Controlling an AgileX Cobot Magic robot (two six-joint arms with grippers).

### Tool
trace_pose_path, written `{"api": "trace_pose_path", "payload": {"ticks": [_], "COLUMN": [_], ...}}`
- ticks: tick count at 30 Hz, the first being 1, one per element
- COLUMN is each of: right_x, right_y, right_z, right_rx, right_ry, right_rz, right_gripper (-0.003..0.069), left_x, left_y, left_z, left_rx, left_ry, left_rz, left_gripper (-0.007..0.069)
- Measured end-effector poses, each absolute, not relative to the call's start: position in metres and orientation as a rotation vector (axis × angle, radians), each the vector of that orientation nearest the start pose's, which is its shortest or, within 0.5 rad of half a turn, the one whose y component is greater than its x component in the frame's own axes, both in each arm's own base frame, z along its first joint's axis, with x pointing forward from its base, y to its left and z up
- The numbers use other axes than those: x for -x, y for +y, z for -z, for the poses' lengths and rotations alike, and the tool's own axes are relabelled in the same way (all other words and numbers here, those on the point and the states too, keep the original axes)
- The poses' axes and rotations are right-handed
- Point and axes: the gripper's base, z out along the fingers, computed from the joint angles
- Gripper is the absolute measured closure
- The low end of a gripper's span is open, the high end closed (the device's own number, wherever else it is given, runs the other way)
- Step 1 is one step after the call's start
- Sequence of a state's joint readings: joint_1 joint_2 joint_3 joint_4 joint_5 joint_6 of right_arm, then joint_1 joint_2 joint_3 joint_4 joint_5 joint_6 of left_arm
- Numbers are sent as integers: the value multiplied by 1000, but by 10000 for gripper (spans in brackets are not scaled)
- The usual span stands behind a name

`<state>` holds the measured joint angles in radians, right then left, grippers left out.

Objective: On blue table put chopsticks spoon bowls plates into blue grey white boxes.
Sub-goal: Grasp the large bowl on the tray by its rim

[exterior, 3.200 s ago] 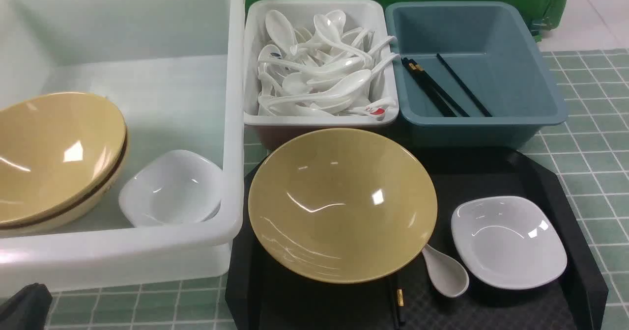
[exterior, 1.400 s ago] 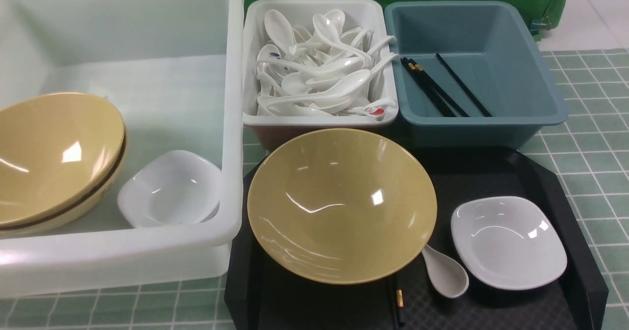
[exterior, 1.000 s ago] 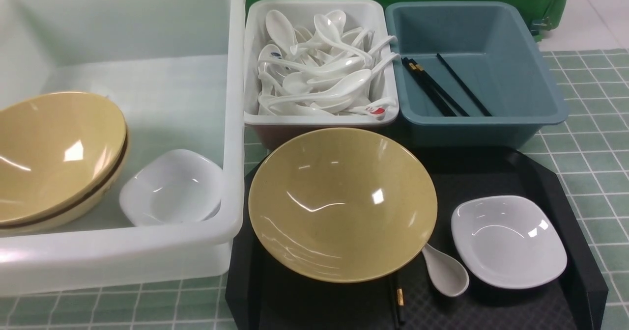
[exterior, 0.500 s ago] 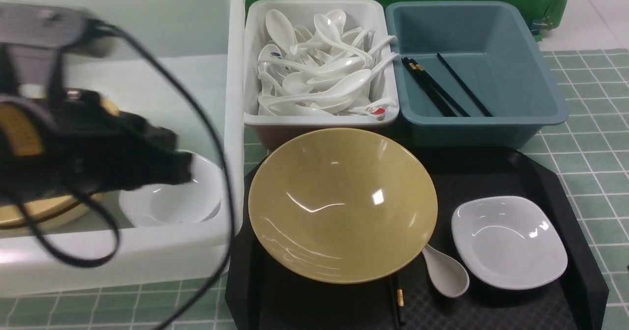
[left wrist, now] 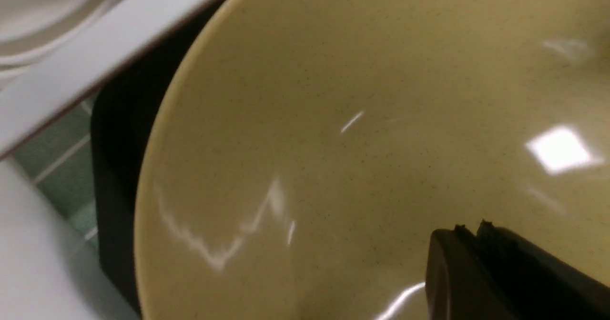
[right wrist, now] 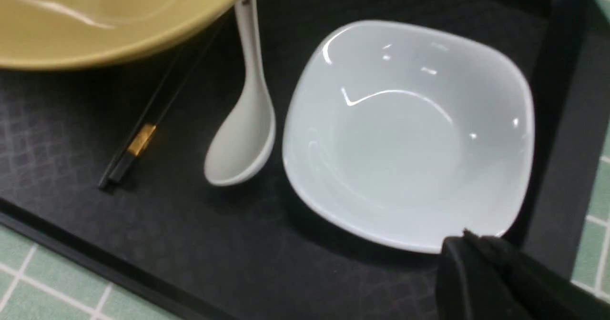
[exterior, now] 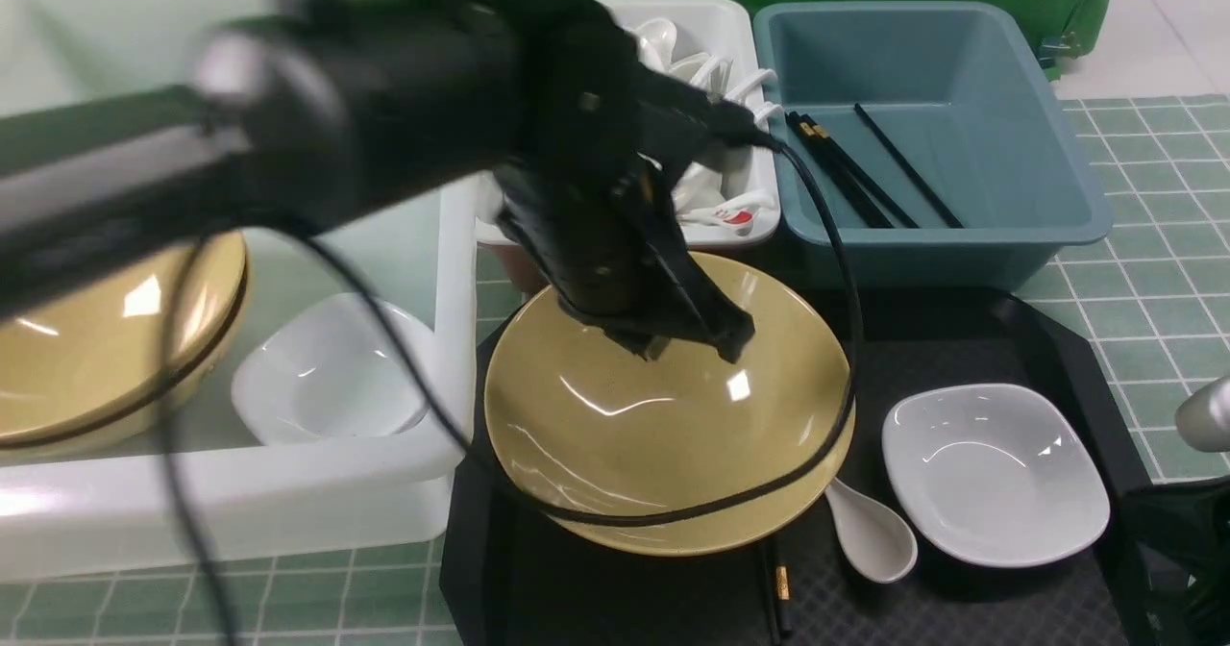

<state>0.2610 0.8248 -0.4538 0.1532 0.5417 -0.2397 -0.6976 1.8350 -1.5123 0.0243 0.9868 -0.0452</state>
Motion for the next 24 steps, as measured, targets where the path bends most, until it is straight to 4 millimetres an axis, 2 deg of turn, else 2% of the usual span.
{"api": "trace_pose_path", "payload": {"ticks": [4, 24], "right_x": [-140, -140], "right_y": [47, 48], "right_z": [-241, -241], "right_rx": [486, 487], "right_ry": [2340, 2327], "right_rz": [-175, -180], "right_gripper": [622, 621], "left_x": [-307, -308], "left_y": [-257, -260], "left_z": [-243, -246], "left_rx": [-923, -906], "left_ry": [2695, 2684], "left_rz": [152, 198], "left_gripper": [620, 620]}}
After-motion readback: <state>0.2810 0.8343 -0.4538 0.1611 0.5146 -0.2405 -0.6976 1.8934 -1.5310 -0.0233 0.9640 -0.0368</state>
